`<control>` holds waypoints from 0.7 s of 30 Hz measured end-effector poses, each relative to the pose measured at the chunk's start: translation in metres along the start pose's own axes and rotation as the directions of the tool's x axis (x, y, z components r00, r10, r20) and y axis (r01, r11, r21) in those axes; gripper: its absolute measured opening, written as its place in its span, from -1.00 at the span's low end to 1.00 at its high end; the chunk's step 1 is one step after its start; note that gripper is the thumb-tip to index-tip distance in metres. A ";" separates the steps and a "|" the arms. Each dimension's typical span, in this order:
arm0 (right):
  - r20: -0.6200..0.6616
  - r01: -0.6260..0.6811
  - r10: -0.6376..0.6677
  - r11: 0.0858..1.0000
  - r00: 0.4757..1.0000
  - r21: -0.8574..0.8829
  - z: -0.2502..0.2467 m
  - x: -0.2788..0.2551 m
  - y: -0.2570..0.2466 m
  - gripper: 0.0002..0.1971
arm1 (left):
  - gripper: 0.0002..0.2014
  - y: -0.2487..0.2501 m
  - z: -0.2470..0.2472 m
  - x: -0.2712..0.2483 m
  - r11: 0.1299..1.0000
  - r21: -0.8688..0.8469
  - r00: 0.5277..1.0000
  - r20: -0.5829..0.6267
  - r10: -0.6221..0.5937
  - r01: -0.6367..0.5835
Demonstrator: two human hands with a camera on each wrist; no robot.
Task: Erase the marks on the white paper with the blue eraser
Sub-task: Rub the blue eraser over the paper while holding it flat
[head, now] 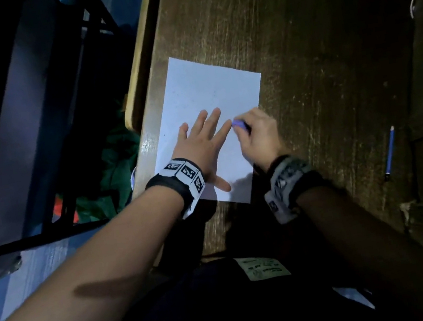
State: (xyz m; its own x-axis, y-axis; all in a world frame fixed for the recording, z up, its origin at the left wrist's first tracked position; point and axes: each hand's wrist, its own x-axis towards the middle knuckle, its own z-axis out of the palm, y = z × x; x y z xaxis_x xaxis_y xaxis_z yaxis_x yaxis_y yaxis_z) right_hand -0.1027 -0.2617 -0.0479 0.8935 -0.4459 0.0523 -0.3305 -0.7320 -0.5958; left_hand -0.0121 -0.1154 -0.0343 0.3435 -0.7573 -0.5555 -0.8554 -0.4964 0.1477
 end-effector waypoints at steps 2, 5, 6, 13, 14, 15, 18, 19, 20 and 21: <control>0.046 0.041 -0.042 0.999 0.998 0.019 0.002 -0.043 -0.011 -0.95 | 0.53 0.000 -0.001 0.001 1.000 0.008 1.000 0.005 -0.010 0.010; 0.241 0.119 -0.133 0.990 0.961 0.074 -0.009 -0.083 -0.016 -0.94 | 0.52 0.000 -0.002 0.002 1.000 0.003 1.000 -0.005 -0.012 0.012; 0.253 0.134 -0.148 0.988 0.956 0.073 -0.013 -0.075 -0.014 -0.92 | 0.53 0.001 -0.003 0.001 1.000 0.003 1.000 -0.001 -0.014 0.014; -0.028 -0.075 0.075 0.997 0.997 -0.006 -0.012 0.006 0.005 -0.92 | 0.63 0.007 -0.009 0.006 0.998 0.039 0.997 0.057 -0.052 0.050; -0.029 -0.035 0.035 0.999 0.999 0.007 -0.010 -0.012 0.001 -0.92 | 0.63 0.007 -0.009 0.007 0.998 0.039 0.997 0.055 -0.054 0.052; 0.009 0.018 -0.018 1.000 1.000 0.007 -0.008 -0.036 -0.003 -0.91 | 0.62 0.006 -0.009 0.007 0.998 0.039 0.997 0.049 -0.056 0.054; 0.241 0.092 -0.093 0.996 0.966 0.017 -0.014 -0.093 -0.013 -0.96 | 0.61 0.006 -0.009 0.007 0.998 0.043 0.997 0.044 -0.057 0.055; 0.261 0.116 -0.121 0.993 0.958 0.032 -0.017 -0.089 -0.011 -0.96 | 0.61 0.006 -0.009 0.007 0.997 0.047 0.997 0.047 -0.060 0.058; 0.243 0.125 -0.137 0.990 0.960 0.065 -0.017 -0.075 -0.006 -0.94 | 0.61 0.007 -0.009 0.007 0.997 0.050 0.997 0.052 -0.062 0.059; 0.173 0.122 -0.133 0.990 0.976 0.073 -0.016 -0.056 -0.003 -0.91 | 0.61 0.007 -0.009 0.007 0.997 0.053 0.996 0.060 -0.060 0.057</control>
State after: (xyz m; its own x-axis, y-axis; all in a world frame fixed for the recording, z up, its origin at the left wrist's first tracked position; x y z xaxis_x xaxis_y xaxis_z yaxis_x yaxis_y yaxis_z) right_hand -0.1570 -0.2427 -0.0357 0.9685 -0.2487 -0.0078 -0.1956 -0.7415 -0.6418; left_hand -0.0118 -0.1282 -0.0295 0.3705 -0.6993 -0.6113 -0.8537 -0.5156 0.0725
